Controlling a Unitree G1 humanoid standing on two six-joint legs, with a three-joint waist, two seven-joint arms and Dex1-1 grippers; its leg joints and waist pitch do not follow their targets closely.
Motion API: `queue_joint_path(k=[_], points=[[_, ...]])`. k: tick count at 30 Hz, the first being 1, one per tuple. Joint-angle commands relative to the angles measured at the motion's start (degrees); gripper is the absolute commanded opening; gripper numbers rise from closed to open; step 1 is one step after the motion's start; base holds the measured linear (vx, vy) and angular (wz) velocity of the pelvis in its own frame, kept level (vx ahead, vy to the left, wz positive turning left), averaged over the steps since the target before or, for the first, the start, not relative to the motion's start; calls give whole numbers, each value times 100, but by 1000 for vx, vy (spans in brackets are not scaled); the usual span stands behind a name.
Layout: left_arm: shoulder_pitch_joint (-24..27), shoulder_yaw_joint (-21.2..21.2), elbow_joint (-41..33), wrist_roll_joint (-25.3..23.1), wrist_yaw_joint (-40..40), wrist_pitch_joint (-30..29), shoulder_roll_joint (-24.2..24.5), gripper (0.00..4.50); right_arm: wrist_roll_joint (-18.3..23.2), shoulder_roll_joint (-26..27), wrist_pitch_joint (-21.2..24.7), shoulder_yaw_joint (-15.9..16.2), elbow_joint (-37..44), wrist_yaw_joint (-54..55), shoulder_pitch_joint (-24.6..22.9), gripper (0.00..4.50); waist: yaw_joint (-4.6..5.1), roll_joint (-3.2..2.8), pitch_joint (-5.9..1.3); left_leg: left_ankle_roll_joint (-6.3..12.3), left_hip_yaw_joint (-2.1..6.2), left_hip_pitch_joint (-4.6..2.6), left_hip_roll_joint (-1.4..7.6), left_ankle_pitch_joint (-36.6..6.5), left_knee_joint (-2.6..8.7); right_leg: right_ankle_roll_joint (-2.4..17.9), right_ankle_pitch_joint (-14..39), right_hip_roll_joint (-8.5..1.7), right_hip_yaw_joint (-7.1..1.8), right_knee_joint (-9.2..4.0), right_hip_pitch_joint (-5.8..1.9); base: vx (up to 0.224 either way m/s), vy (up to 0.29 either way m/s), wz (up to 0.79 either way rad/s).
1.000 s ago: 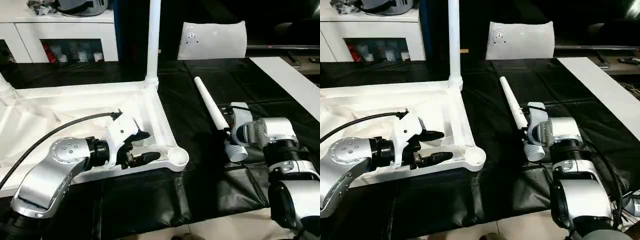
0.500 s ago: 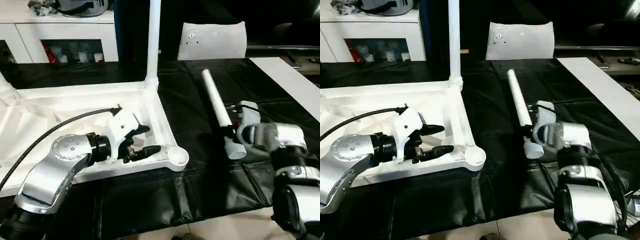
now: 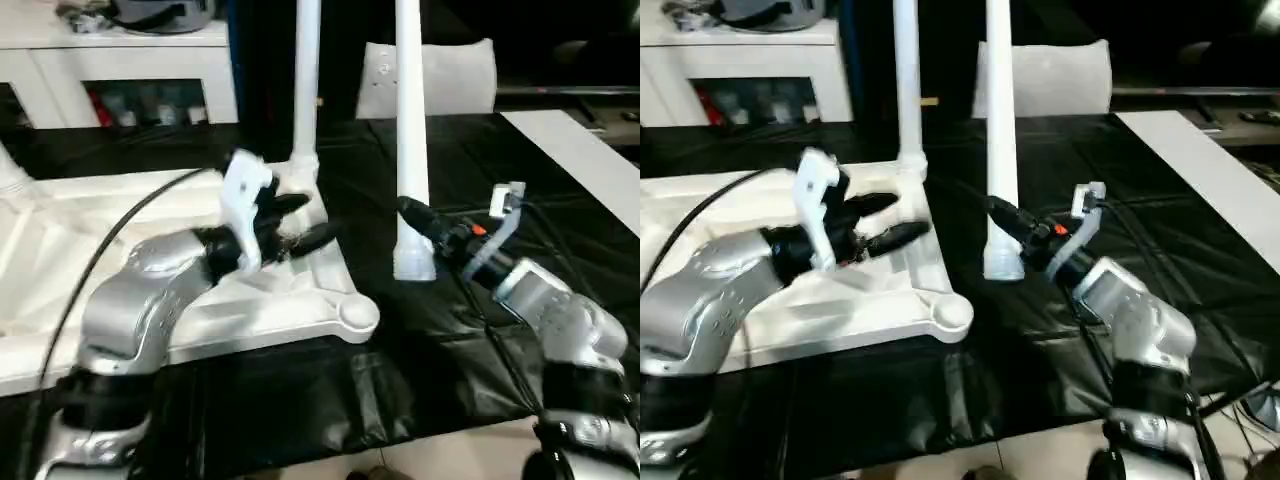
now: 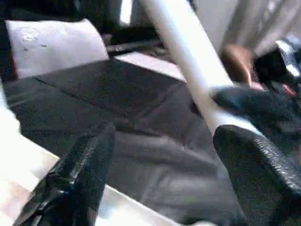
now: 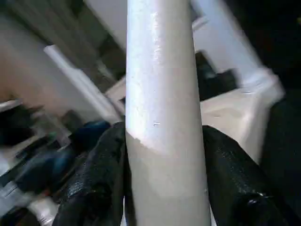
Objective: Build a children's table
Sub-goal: Pick table leg
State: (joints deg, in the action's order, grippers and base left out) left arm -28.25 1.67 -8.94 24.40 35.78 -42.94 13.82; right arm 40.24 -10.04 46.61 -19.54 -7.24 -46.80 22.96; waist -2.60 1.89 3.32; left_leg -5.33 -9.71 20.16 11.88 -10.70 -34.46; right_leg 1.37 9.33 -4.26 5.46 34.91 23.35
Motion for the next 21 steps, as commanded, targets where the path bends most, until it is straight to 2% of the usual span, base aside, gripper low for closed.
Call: queue_joint_path(k=[1, 3, 5, 6, 8, 9, 11, 12, 14, 16, 17, 18, 20, 21], points=[[-333, 272, 177, 337, -277, -201, -305, 413, 333, 60, 210, 142, 482, -198, -128, 189, -35, -31, -382, 192, -13, -4, 53, -1230, 366, 559, 2465, -299, -240, -597, -292, 0, 0, 0], [-523, 470, 251, 636, -396, -382, -576, 447, 340, 83, 306, 285, 742, -263, -266, 189, -69, -12, -391, 188, -3, 9, 55, -1170, 364, 516, 2524, -314, -228, -599, -301, 0, 0, 0], [-630, 569, 272, 831, -490, -512, -728, 447, 338, 63, 368, 421, 892, -299, -359, 189, -99, 10, -379, 173, 11, 24, 59, -1146, 378, 445, 2607, -319, -223, -609, -297, 0, 0, 0], [-671, 606, 237, 1030, -475, -650, -811, 447, 258, 36, 321, 569, 963, -338, -409, 189, -101, 7, -377, 171, 13, 27, 55, -1152, 379, 421, 2643, -323, -220, -612, -297, 0, 0, 0], [-685, 624, 214, 1128, -490, -709, -852, 450, 226, 12, 283, 652, 1001, -345, -438, 189, -106, 12, -377, 168, 6, 28, 42, -1128, 372, 310, 2773, -320, -218, -639, -285, 0, 0, 0], [-711, 712, 189, 1343, -583, -788, -1001, 450, 95, -22, 167, 821, 1040, -346, -472, 189, -104, 15, -382, 172, 3, 35, 46, -1101, 369, 299, 2741, -322, -221, -638, -289, 0, 0, 0], [-717, 741, 175, 1407, -622, -824, -1056, 450, 23, -40, 101, 906, 1063, -337, -488, 189, -105, 15, -381, 176, 8, 44, 54, -1062, 374, 322, 2654, -319, -209, -636, -290, 0, 0, 0], [-694, 695, 141, 1386, -628, -910, -1065, 450, -237, -128, -102, 1172, 1136, -320, -515, 189, -106, 15, -384, 171, 14, 51, 58, -1060, 378, 311, 2654, -322, -205, -633, -295, 0, 0, 0], [-646, 647, 90, 1382, -603, -1023, -1065, 450, -583, -214, -342, 1468, 1200, -255, -546, 189, -101, 3, -385, 155, 18, 51, 64, -1021, 385, 245, 2566, -315, -209, -632, -302, 0, 0, 0], [-622, 650, 57, 1411, -596, -1098, -1082, 450, -774, -237, -465, 1596, 1220, -175, -566, 189, -97, 5, -388, 138, 18, 61, 72, -941, 391, 266, 2425, -319, -218, -613, -307, 0, 0, 0], [-585, 617, 22, 1401, -645, -1129, -1068, 418, -962, -240, -632, 1712, 1211, -92, -573, 189, -97, -3, -391, 159, 19, 50, 75, -951, 394, 312, 2367, -321, -223, -608, -303, 0, 0, 0], [-562, 595, -2, 1399, -682, -1145, -1052, 418, -1065, -239, -727, 1778, 1209, -44, -576, 189, -99, 8, -392, 150, 23, 53, 89, -949, 395, 336, 2322, -329, -225, -595, -301, 0, 0, 0], [-469, 554, -67, 1342, -894, -1075, -1076, 386, -1462, -191, -1183, 1976, 1173, 214, -563, 189, -96, 17, -398, 151, 21, 59, 95, -922, 396, 397, 2186, -333, -233, -574, -312, 0, 0, 0], [-451, 547, -81, 1321, -930, -1045, -1086, 386, -1525, -179, -1258, 2004, 1167, 258, -560, 189, -85, 7, -392, 134, 22, 67, 99, -875, 402, 446, 2066, -330, -237, -562, -314, 0, 0, 0]])
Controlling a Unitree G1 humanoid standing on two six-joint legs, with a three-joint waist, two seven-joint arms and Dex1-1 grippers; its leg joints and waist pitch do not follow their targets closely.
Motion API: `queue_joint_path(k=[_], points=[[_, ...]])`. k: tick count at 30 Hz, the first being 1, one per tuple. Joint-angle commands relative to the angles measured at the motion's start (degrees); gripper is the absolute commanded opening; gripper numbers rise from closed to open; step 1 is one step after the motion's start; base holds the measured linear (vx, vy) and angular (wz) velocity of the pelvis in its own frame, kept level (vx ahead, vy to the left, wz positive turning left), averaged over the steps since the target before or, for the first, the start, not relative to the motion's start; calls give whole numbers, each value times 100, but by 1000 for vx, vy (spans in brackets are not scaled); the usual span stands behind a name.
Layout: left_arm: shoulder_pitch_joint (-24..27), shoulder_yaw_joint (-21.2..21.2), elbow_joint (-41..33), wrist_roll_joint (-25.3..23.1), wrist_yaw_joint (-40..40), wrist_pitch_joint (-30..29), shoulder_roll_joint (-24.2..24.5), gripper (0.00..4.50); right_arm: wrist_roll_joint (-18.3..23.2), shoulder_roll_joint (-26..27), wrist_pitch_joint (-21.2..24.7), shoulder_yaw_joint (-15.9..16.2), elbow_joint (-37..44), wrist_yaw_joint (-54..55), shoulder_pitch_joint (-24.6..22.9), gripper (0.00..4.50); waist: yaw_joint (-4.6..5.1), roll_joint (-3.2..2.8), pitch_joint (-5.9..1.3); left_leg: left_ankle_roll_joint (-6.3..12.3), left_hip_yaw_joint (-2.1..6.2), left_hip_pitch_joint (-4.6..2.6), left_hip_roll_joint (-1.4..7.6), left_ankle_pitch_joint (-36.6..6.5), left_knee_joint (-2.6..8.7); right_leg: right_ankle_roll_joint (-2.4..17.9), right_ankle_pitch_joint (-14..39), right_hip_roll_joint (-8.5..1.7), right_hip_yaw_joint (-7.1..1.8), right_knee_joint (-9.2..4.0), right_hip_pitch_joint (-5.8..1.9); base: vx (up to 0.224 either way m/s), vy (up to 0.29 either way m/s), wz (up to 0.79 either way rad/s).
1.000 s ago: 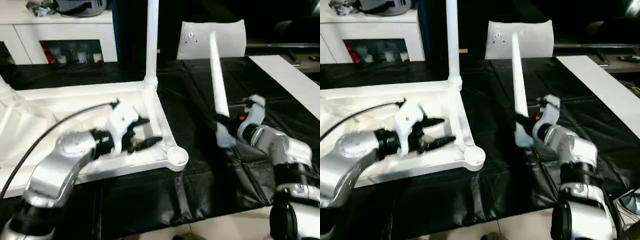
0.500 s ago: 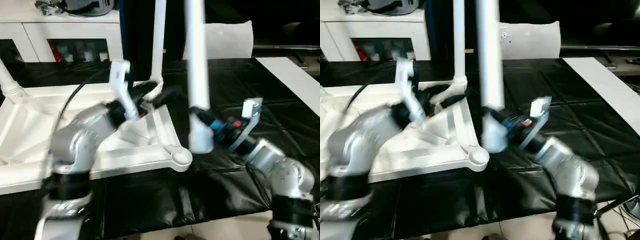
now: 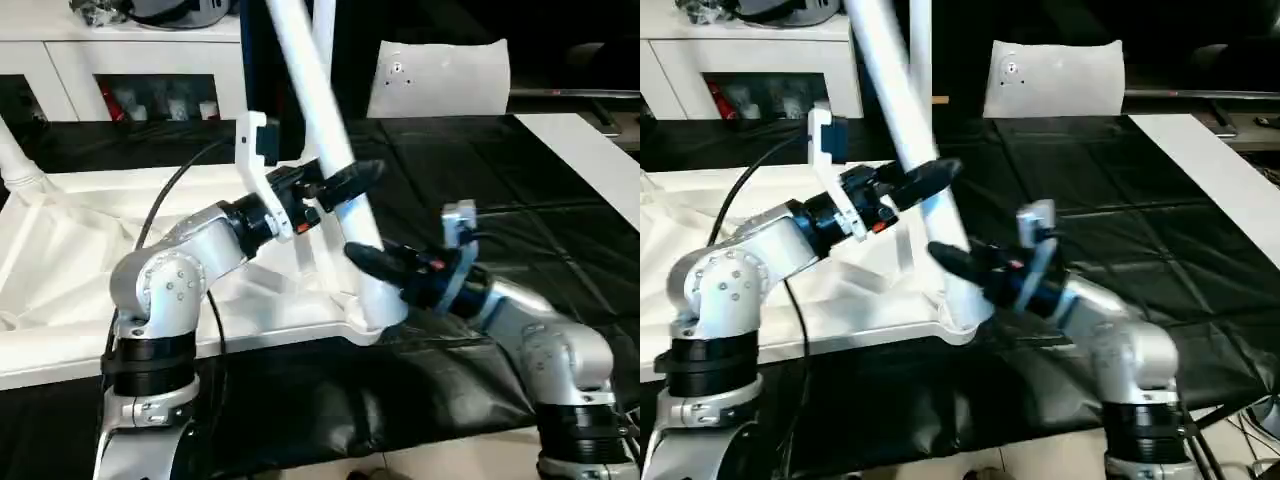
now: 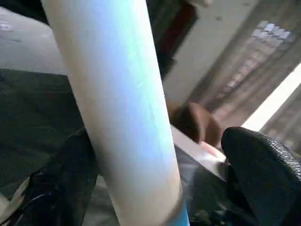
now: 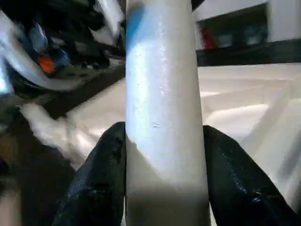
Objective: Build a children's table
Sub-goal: Pick table leg
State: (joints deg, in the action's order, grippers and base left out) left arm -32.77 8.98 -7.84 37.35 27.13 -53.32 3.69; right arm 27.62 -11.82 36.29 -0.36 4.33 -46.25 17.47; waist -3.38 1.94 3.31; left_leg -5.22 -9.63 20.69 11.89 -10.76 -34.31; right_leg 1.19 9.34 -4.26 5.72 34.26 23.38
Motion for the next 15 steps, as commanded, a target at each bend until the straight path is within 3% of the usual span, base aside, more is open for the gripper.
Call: queue_joint_path(k=[1, 3, 4, 6, 15], points=[[66, -220, -234, -43, -168, 64, -99, 386, -409, 56, -430, 143, -14, 323, -7, 189, -9, -3, -400, 134, 12, 9, 102, -855, 383, 507, 1969, -329, -270, -480, -321, 0, 0, 0], [136, -265, -285, -111, -261, 116, -120, 386, -506, 122, -597, 177, -35, 423, -11, 189, -2, -3, -397, 156, 8, 18, 110, -813, 392, 551, 1872, -324, -273, -474, -319, 0, 0, 0], [192, -296, -322, -191, -339, 179, -150, 386, -615, 168, -761, 228, -59, 525, -11, 189, -7, 29, -402, 163, 9, 20, 123, -799, 387, 570, 1826, -342, -279, -463, -326, 0, 0, 0], [254, -333, -367, -344, -480, 328, -222, 386, -738, 257, -959, 296, -78, 658, 15, 189, -2, 9, -390, 160, 7, 17, 126, -839, 396, 584, 1832, -343, -287, -471, -323, 0, 0, 0], [537, -555, -602, -575, -678, 716, -271, 386, -1071, 455, -1510, 607, -187, 859, -72, 189, 16, 40, -379, 132, 14, 25, 119, -997, 403, 357, 2092, -342, -290, -491, -315, 0, 0, 0]])
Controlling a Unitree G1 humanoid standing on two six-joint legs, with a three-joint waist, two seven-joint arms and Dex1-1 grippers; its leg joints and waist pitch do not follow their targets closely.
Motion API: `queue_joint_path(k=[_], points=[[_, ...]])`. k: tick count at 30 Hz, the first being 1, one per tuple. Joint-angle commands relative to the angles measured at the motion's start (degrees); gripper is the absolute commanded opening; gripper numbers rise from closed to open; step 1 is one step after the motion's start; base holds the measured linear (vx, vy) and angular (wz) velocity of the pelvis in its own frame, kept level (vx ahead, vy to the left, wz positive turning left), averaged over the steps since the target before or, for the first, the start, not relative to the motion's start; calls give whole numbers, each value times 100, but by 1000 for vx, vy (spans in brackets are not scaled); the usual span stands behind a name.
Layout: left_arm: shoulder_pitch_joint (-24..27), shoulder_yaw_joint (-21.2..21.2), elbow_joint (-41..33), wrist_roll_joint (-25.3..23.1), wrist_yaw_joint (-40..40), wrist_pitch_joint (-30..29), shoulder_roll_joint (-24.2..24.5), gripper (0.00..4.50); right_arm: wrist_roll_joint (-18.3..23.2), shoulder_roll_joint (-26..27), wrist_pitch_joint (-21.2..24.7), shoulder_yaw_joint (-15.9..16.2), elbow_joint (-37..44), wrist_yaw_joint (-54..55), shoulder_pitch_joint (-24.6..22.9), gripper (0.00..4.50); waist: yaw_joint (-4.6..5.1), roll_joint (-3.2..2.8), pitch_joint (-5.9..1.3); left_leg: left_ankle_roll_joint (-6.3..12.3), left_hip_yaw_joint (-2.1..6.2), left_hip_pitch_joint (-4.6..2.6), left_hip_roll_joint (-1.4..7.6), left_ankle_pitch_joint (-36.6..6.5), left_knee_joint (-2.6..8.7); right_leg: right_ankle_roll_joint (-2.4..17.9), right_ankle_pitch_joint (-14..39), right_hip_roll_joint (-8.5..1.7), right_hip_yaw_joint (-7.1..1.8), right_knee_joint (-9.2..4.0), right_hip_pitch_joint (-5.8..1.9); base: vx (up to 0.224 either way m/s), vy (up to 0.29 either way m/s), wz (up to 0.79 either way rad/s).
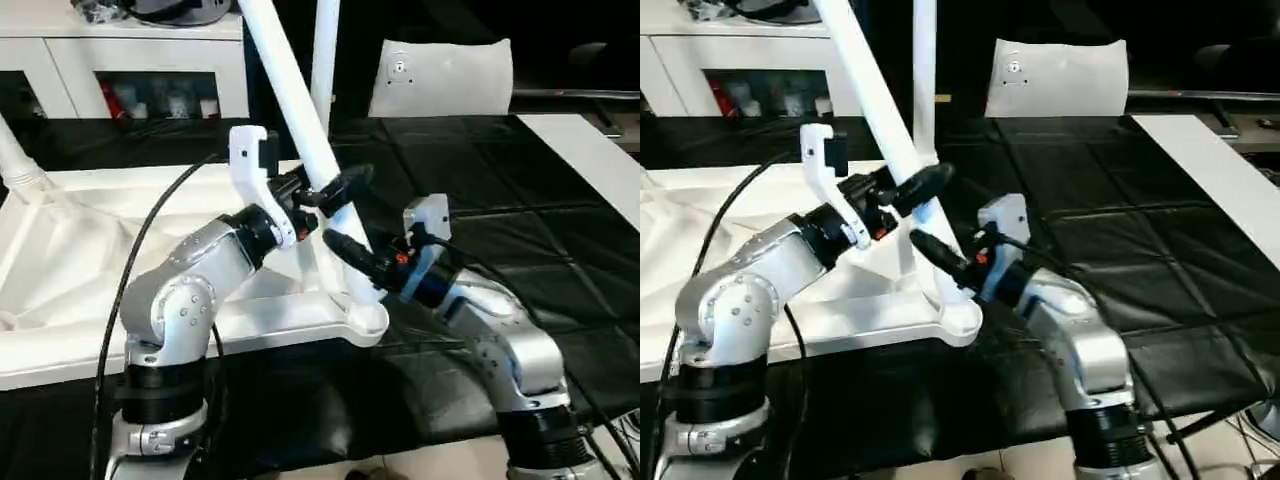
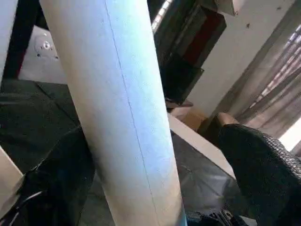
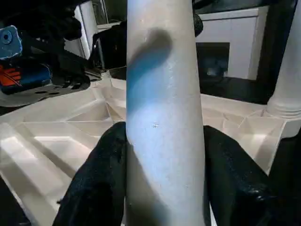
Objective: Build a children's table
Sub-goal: Pick table leg
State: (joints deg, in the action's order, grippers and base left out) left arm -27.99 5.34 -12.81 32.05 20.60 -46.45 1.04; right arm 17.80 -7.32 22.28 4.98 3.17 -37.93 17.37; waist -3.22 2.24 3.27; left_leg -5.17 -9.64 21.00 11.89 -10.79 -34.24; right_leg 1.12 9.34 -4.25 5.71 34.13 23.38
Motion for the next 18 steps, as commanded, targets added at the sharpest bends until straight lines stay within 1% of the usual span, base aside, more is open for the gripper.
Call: queue_joint_path(k=[1, 5, 7, 9, 11, 12, 13, 14, 16, 18], points=[[81, -200, -119, -53, -30, 44, -8, 386, -117, 9, -141, 97, -85, 33, -76, 189, 6, 18, -366, 135, 9, 0, 113, -1005, 397, 347, 2106, -336, -291, -486, -310, 0, 0, 0], [110, -220, -129, -96, -28, 109, -23, 386, -160, -4, -217, 166, -94, 22, -105, 189, 9, 8, -374, 135, 12, -11, 121, -1004, 401, 379, 1969, -329, -294, -472, -309, 0, 0, 0], [129, -290, -127, -181, 113, 359, 17, 386, -182, -7, -267, 181, -101, 30, -109, 189, 9, 8, -369, 142, 15, -8, 120, -1038, 405, 379, 1978, -329, -293, -475, -311, 0, 0, 0], [152, -351, -139, -220, 216, 466, 80, 386, -186, -9, -291, 184, -106, 28, -110, 189, 11, 17, -370, 145, 14, -3, 117, -1038, 404, 357, 1991, -332, -296, -478, -315, 0, 0, 0], [279, -669, -149, -470, 558, 796, 403, 386, -187, -12, -363, 199, -134, 30, -115, 189, 4, 11, -373, 157, 23, -6, 116, -1020, 407, 334, 1997, -335, -298, -474, -311, 0, 0, 0], [279, -669, -149, -470, 558, 796, 403, 386, -187, -12, -363, 199, -134, 30, -115, 189, 7, 7, -371, 162, 23, -7, 119, -1023, 412, 331, 2001, -332, -301, -475, -308, 0, 0, 0], [336, -803, -117, -617, 673, 926, 553, 386, -189, -19, -387, 208, -140, 15, -119, 189, 18, 0, -377, 127, 24, 1, 124, -984, 412, 358, 1911, -330, -305, -447, -318, 0, 0, 0], [363, -862, -99, -685, 720, 984, 619, 386, -190, -25, -405, 215, -146, 7, -121, 189, 29, 3, -374, 130, 21, -8, 130, -1003, 416, 367, 1883, -329, -310, -450, -310, 0, 0, 0], [403, -896, -20, -788, 743, 1055, 706, 386, -183, -44, -449, 239, -162, -14, -128, 189, 34, -19, -372, 100, 19, -18, 135, -1023, 418, 428, 1823, -330, -312, -444, -310, 0, 0, 0], [424, -848, 25, -769, 736, 1077, 690, 386, -167, -59, -479, 258, -161, -30, -134, 189, 28, -21, -374, 85, 14, -28, 130, -1056, 413, 470, 1809, -333, -316, -439, -310, 0, 0, 0]])
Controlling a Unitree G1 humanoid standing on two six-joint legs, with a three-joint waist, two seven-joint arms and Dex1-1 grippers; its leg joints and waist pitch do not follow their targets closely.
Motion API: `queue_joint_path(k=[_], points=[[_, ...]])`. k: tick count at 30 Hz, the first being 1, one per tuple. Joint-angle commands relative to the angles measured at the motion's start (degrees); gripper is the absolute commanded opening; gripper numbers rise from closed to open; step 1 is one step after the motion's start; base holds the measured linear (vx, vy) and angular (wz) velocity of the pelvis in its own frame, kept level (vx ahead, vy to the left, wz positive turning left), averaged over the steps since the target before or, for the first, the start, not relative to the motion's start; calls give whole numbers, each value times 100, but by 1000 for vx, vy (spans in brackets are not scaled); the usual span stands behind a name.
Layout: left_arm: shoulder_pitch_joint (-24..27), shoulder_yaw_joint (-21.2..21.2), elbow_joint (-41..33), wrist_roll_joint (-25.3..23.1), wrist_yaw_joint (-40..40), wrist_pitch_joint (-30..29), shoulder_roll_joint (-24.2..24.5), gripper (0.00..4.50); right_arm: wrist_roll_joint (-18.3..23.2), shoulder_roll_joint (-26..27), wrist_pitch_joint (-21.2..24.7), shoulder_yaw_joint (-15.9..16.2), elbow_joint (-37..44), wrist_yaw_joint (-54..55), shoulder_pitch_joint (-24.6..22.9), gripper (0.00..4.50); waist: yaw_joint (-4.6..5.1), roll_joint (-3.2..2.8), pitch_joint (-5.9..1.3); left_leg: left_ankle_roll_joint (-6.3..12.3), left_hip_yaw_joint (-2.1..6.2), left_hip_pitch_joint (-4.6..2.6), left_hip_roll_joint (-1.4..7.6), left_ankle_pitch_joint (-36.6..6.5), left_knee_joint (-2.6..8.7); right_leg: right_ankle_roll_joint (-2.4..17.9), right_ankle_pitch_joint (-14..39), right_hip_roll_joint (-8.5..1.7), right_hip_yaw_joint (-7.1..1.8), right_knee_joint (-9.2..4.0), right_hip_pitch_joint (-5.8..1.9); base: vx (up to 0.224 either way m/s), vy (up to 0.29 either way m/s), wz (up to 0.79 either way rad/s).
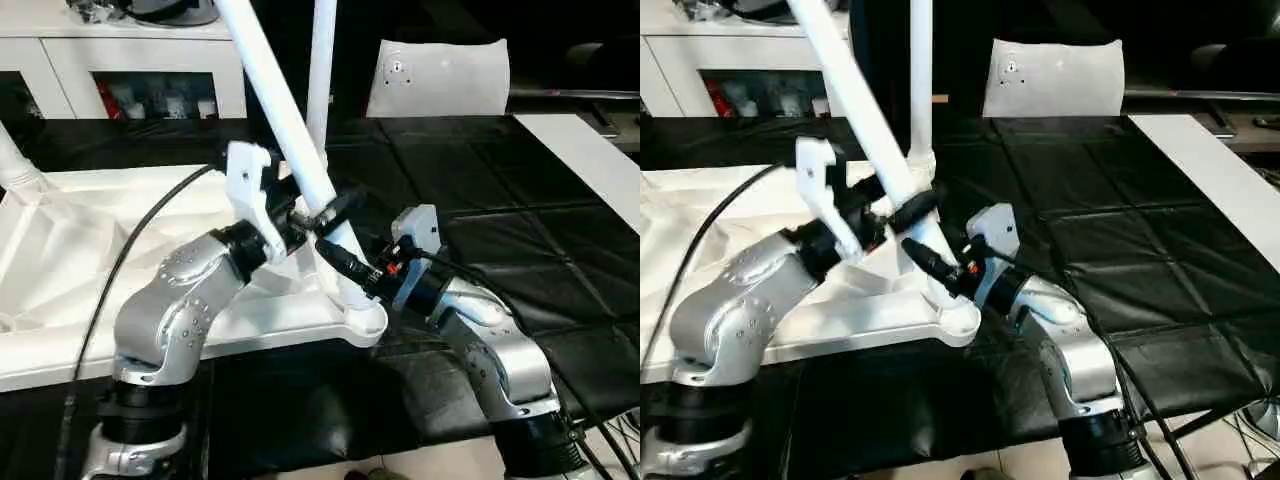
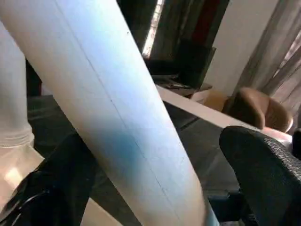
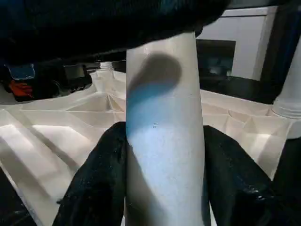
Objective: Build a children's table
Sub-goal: Pick table leg
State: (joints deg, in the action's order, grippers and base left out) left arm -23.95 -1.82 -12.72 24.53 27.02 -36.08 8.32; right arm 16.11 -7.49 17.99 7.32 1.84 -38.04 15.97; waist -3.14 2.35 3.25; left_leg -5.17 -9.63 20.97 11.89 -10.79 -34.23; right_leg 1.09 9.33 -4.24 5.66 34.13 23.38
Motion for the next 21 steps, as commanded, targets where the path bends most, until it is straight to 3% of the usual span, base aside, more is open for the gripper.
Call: queue_joint_path(k=[1, 12, 21], points=[[23, -122, 21, -13, 86, 47, -47, 386, 5, -47, -57, 29, -28, -22, 4, 189, 16, -26, -375, 84, 10, -23, 129, -1043, 409, 500, 1779, -334, -314, -432, -316, 0, 0, 0], [45, -166, 161, -53, 119, 316, -63, 386, -33, -91, -171, 44, -113, -64, 50, 189, 16, -18, -381, 98, 5, -16, 126, -1003, 400, 567, 1677, -334, -319, -417, -325, 0, 0, 0], [92, -565, 425, -637, 511, 962, 460, 394, -29, -127, -225, 45, -132, -85, 61, 189, 23, -37, -385, 98, 11, -31, 136, -986, 409, 582, 1591, -332, -326, -396, -325, 0, 0, 0]])
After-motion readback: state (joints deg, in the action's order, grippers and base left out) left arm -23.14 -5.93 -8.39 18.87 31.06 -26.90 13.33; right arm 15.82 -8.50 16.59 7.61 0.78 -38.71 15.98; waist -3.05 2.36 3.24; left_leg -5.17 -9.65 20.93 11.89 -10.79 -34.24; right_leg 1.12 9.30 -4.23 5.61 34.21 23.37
